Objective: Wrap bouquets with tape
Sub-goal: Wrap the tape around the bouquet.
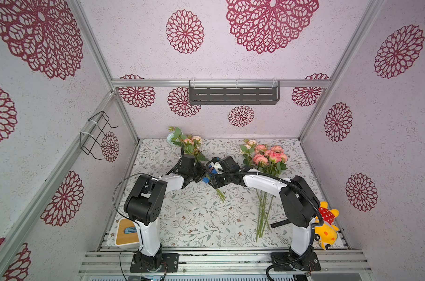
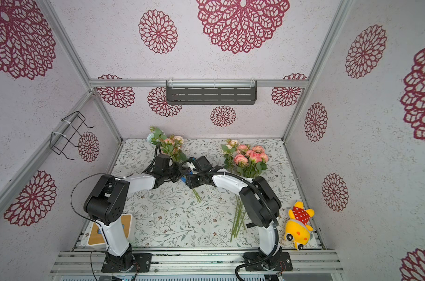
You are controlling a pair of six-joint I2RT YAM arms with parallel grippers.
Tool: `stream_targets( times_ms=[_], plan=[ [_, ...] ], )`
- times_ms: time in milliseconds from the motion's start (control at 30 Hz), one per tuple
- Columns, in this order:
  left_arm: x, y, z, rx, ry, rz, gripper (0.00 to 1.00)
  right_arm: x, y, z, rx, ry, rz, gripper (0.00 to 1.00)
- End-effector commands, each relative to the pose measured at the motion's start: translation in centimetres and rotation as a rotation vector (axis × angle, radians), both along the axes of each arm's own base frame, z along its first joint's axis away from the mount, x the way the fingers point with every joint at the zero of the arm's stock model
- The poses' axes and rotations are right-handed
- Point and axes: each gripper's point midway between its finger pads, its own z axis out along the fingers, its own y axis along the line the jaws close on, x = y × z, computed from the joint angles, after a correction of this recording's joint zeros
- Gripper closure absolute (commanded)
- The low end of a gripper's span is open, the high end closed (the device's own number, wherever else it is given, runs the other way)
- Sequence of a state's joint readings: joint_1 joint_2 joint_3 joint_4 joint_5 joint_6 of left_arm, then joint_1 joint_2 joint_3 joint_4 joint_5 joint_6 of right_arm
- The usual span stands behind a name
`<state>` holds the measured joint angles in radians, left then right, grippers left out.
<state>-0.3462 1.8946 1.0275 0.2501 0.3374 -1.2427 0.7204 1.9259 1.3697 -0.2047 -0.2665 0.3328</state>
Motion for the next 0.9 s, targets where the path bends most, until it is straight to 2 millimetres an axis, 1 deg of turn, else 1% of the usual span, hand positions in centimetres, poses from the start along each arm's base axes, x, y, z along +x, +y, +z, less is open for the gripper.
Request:
stream_targets(
  times_ms=[0,67,100,133,200,233,267,300,333,400,433,500,533,600,633,700,767,800,867],
  plan=[
    [0.9,0.0,2.2,-0.029,-0.089,0.01,1.0,-0.7,1.5,2.9,0.202,0.087,0.021,0.41],
    [1.1,0.0,2.6,-0.046,-0.104,0.016,1.0,-0.7,1.7,2.0,0.244,0.143,0.018,0.43],
    [1.1,0.0,2.7,-0.053,-0.108,0.016,1.0,-0.5,1.7,1.6,0.262,0.16,0.012,0.44],
    [1.1,-0.1,2.9,-0.057,-0.114,0.016,1.0,-0.3,1.6,1.3,0.287,0.18,0.003,0.49],
    [1.0,-0.1,2.9,-0.058,-0.118,0.013,1.0,0.4,1.3,0.9,0.326,0.2,-0.018,0.59],
    [1.0,0.0,2.9,-0.062,-0.123,0.019,1.0,0.6,1.2,0.9,0.33,0.2,-0.017,0.7],
    [0.9,-0.1,2.9,-0.067,-0.126,0.019,1.0,0.7,1.1,0.8,0.321,0.198,-0.014,0.78],
    [1.0,0.0,3.1,-0.073,-0.134,0.022,1.0,0.7,1.1,0.6,0.31,0.196,-0.012,0.83],
    [1.0,0.0,3.2,-0.079,-0.142,0.023,1.0,0.7,1.1,0.5,0.301,0.195,-0.008,0.86],
    [1.1,0.0,3.4,-0.089,-0.153,0.027,1.0,0.6,1.3,0.3,0.307,0.211,0.004,0.85],
    [1.1,0.0,3.5,-0.097,-0.161,0.028,1.0,0.4,1.5,-0.1,0.311,0.23,0.014,0.81],
    [1.3,-0.2,4.0,-0.115,-0.184,0.027,1.0,0.2,1.8,-0.3,0.333,0.252,0.024,0.68],
    [1.3,-0.2,4.3,-0.117,-0.194,0.027,1.0,0.1,1.9,-0.4,0.351,0.261,0.024,0.65],
    [1.3,-0.2,4.6,-0.129,-0.207,0.035,1.0,0.0,2.1,-0.5,0.386,0.279,0.028,0.63],
    [1.3,-0.2,4.7,-0.135,-0.214,0.038,1.0,0.0,2.2,-0.4,0.404,0.284,0.028,0.66],
    [1.3,-0.2,4.5,-0.135,-0.211,0.035,1.0,0.2,2.2,-0.6,0.4,0.285,0.026,0.84],
    [1.2,-0.2,4.3,-0.142,-0.208,0.035,1.0,0.4,1.7,-0.8,0.336,0.247,0.016,0.98],
    [1.2,-0.3,4.3,-0.144,-0.208,0.035,1.0,0.5,1.4,-0.8,0.295,0.223,0.011,1.0],
    [1.2,-0.1,4.1,-0.136,-0.205,0.036,1.0,0.7,0.5,-1.1,0.168,0.156,0.002,1.0]
  ],
)
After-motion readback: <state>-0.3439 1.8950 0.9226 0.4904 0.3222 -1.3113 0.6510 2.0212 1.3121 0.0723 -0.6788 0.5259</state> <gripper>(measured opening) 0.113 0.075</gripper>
